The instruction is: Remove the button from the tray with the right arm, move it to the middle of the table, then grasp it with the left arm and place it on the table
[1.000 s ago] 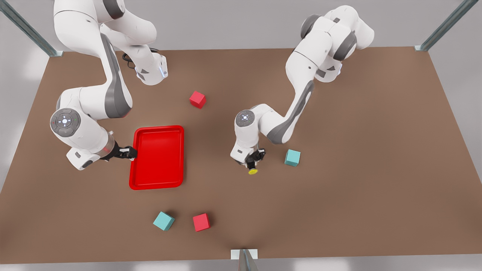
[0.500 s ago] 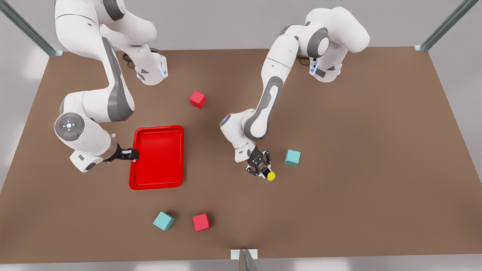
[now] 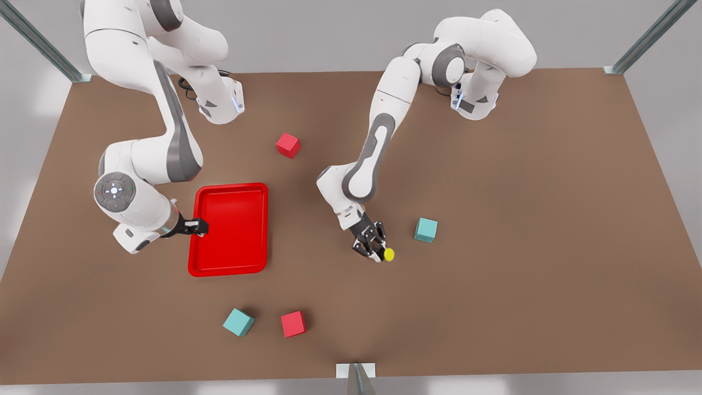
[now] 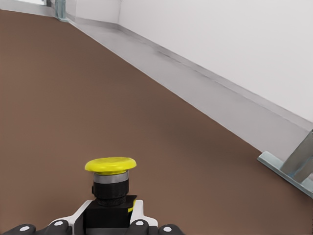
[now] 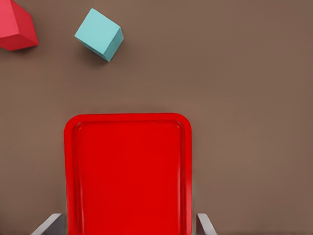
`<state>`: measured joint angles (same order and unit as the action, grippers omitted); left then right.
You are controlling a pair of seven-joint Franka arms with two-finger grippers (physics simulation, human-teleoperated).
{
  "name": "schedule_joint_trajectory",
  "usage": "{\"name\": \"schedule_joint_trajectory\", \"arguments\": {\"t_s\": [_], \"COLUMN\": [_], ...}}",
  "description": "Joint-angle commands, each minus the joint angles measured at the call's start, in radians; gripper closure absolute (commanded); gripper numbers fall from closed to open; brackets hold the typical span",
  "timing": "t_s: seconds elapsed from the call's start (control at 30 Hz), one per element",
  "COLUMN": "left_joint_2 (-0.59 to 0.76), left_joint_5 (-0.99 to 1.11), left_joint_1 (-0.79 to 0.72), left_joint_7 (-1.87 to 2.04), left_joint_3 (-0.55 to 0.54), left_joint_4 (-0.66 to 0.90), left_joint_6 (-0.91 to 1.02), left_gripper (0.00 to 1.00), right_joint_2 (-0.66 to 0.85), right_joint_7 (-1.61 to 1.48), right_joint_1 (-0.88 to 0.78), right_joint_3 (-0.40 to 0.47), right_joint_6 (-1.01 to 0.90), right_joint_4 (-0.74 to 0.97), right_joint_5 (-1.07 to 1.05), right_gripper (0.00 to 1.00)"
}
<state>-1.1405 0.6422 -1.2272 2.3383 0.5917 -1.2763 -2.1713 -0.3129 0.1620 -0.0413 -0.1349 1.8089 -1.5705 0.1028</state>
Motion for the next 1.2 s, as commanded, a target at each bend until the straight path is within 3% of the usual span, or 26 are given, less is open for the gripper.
{"name": "schedule_joint_trajectory", "arguments": {"t_s": [0.0,0.43,1.0,1.17], "left_joint_2": [-0.001,-0.033,-0.053,-0.067], "left_joint_5": [0.048,0.070,0.083,0.083], "left_joint_1": [-0.005,-0.028,-0.037,-0.049], "left_joint_7": [0.210,0.009,-0.014,-0.024], "left_joint_3": [-0.001,-0.023,-0.023,-0.023], "left_joint_4": [-0.003,-0.005,-0.005,-0.005], "left_joint_6": [0.042,0.194,0.255,0.275], "left_gripper": [0.63,0.63,0.63,0.63], "right_joint_2": [-0.002,0.008,-0.017,0.049], "right_joint_7": [-0.001,0.001,0.001,-0.016], "right_joint_1": [0.000,0.008,0.000,0.011], "right_joint_3": [0.000,-0.002,0.000,-0.002], "right_joint_6": [0.020,0.032,0.041,-0.051], "right_joint_4": [-0.002,-0.013,-0.014,-0.002], "right_joint_5": [0.000,-0.002,-0.008,-0.009], "right_gripper": [0.00,0.00,0.00,0.00]}}
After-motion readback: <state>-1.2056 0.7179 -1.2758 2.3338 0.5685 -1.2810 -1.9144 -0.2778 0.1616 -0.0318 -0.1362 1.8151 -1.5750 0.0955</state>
